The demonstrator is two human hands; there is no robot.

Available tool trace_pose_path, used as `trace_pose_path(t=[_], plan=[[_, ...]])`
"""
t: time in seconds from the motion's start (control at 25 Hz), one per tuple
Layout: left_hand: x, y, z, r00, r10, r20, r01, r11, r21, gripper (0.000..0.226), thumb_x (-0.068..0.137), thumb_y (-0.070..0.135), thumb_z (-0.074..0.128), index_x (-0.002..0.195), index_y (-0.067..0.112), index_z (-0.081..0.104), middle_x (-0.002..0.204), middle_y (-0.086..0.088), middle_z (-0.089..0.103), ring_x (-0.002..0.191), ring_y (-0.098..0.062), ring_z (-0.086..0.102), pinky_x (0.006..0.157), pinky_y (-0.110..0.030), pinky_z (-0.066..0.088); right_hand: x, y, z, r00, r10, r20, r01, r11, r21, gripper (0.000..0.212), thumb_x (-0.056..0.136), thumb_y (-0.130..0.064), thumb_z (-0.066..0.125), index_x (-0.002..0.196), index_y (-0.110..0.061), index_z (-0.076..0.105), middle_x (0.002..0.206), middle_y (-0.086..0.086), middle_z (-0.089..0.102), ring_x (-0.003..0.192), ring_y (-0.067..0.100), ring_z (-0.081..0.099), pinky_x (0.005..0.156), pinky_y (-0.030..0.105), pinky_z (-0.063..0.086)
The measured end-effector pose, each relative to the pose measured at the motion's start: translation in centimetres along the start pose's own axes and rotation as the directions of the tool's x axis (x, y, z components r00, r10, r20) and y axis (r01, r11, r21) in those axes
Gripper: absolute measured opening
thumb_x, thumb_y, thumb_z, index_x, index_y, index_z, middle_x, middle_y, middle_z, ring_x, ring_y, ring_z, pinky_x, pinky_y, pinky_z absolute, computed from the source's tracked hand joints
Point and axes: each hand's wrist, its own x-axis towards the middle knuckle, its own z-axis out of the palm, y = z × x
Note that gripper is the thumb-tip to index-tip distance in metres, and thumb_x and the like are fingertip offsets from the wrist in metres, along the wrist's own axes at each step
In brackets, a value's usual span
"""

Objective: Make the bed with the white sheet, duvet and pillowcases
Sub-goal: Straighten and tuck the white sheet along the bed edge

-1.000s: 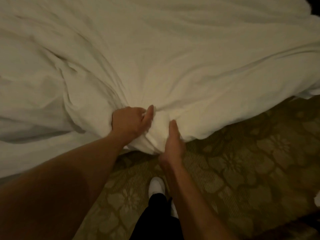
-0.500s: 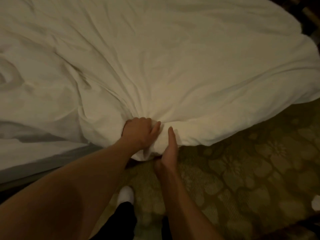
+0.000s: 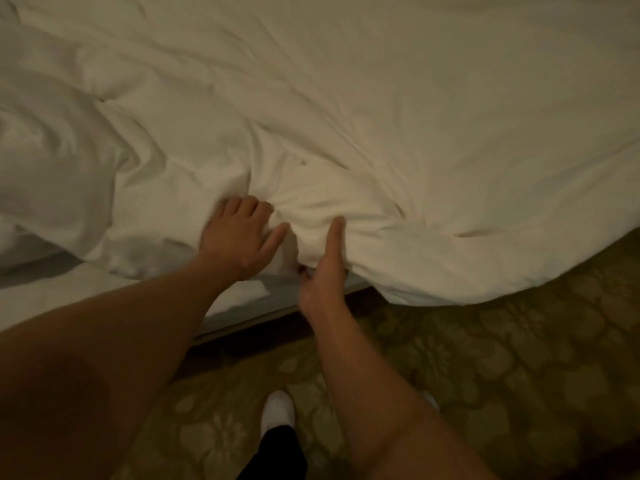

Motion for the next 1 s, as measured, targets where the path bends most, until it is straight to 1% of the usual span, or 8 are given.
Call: trace_pose_path(t=[0.24, 0.44, 0.52, 0.6, 0.72, 0.8, 0.92, 1.0], plan=[[-0.3, -1.8, 3.6, 0.986, 0.092, -0.139, -0.1, 0.994, -0.049, 0.053, 0.102, 0.051, 0.031, 0.107, 0.008, 0.061, 0.101, -0.014, 0.061, 0.094, -0.035, 0.054, 0.09, -0.044, 0.038, 2.1, 2.3, 2.2, 0.958, -0.069, -0.277, 0.065, 0.998, -0.023, 0.08, 0.062, -0.067, 0.083, 0.122, -0.018, 0.061, 0.111, 0.0, 0.073, 0.098, 0.019, 0.071, 0.089, 0.041, 0.059], [-0.7, -1.8, 4.9, 0.974, 0.101, -0.204, -0.128, 0.984, -0.123, 0.052, 0.105, 0.045, 0.033, 0.074, 0.011, 0.058, 0.068, -0.012, 0.061, 0.064, -0.033, 0.056, 0.065, -0.039, 0.037, 2.2, 3.0, 1.2, 0.95, -0.142, -0.277, 0.151, 0.989, 0.008, 0.044, 0.077, -0.055, 0.08, 0.104, -0.024, 0.063, 0.118, 0.003, 0.069, 0.103, 0.021, 0.067, 0.085, 0.039, 0.059], [-1.7, -1.7, 4.7, 0.978, 0.106, -0.177, -0.129, 0.984, -0.121, 0.058, 0.105, 0.047, 0.028, 0.064, 0.016, 0.055, 0.058, -0.008, 0.06, 0.054, -0.032, 0.056, 0.057, -0.035, 0.033, 1.5, 3.8, 0.1, 0.961, -0.125, -0.247, 0.127, 0.992, -0.007, 0.053, 0.075, -0.055, 0.082, 0.114, -0.023, 0.064, 0.121, 0.003, 0.068, 0.106, 0.02, 0.066, 0.089, 0.04, 0.058], [-3.6, -1.5, 4.9, 0.973, 0.127, -0.193, -0.15, 0.983, -0.109, 0.059, 0.104, 0.048, 0.028, 0.06, 0.02, 0.055, 0.054, -0.005, 0.058, 0.048, -0.03, 0.055, 0.052, -0.032, 0.029, 0.1, 4.4, -1.6, 0.927, -0.087, -0.364, 0.075, 0.996, -0.047, 0.065, 0.067, -0.055, 0.088, 0.117, -0.019, 0.066, 0.113, 0.0, 0.07, 0.1, 0.019, 0.068, 0.089, 0.041, 0.059], [-7.5, -1.0, 6.8, 0.962, 0.204, -0.18, -0.228, 0.966, -0.123, 0.06, 0.107, 0.044, 0.029, 0.063, 0.019, 0.061, 0.053, -0.004, 0.055, 0.046, -0.027, 0.05, 0.052, -0.031, 0.022, -2.4, 6.5, -5.2, 0.857, -0.035, -0.515, 0.007, 0.998, -0.056, 0.059, 0.065, -0.052, 0.09, 0.107, -0.017, 0.069, 0.101, -0.001, 0.073, 0.091, 0.02, 0.07, 0.085, 0.044, 0.06], [-9.4, -1.0, 7.9, 0.963, 0.246, -0.108, -0.254, 0.965, -0.065, 0.063, 0.109, 0.042, 0.024, 0.07, 0.018, 0.066, 0.056, -0.004, 0.056, 0.048, -0.027, 0.05, 0.054, -0.033, 0.019, -3.5, 8.3, -6.6, 0.893, 0.032, -0.45, -0.046, 0.999, -0.021, 0.062, 0.065, -0.057, 0.087, 0.108, -0.016, 0.07, 0.103, 0.004, 0.074, 0.094, 0.024, 0.071, 0.084, 0.045, 0.06], [-9.3, -1.0, 8.2, 0.95, 0.304, -0.073, -0.303, 0.953, 0.027, 0.05, 0.105, 0.029, 0.03, 0.085, 0.016, 0.074, 0.06, -0.007, 0.058, 0.048, -0.029, 0.053, 0.054, -0.034, 0.021, -2.2, 9.8, -6.9, 0.982, 0.091, -0.166, -0.078, 0.993, 0.083, 0.071, 0.078, -0.064, 0.074, 0.133, -0.021, 0.064, 0.126, 0.011, 0.069, 0.114, 0.031, 0.066, 0.099, 0.052, 0.052], [-8.7, 0.0, 7.3, 0.98, 0.181, -0.079, -0.188, 0.979, -0.085, 0.05, 0.1, 0.038, 0.032, 0.077, 0.015, 0.07, 0.062, -0.008, 0.061, 0.052, -0.031, 0.056, 0.054, -0.033, 0.026, -1.6, 9.7, -6.4, 0.993, 0.108, -0.045, -0.1, 0.984, 0.148, 0.068, 0.085, -0.066, 0.064, 0.137, -0.022, 0.06, 0.131, 0.011, 0.066, 0.121, 0.031, 0.063, 0.105, 0.05, 0.048]])
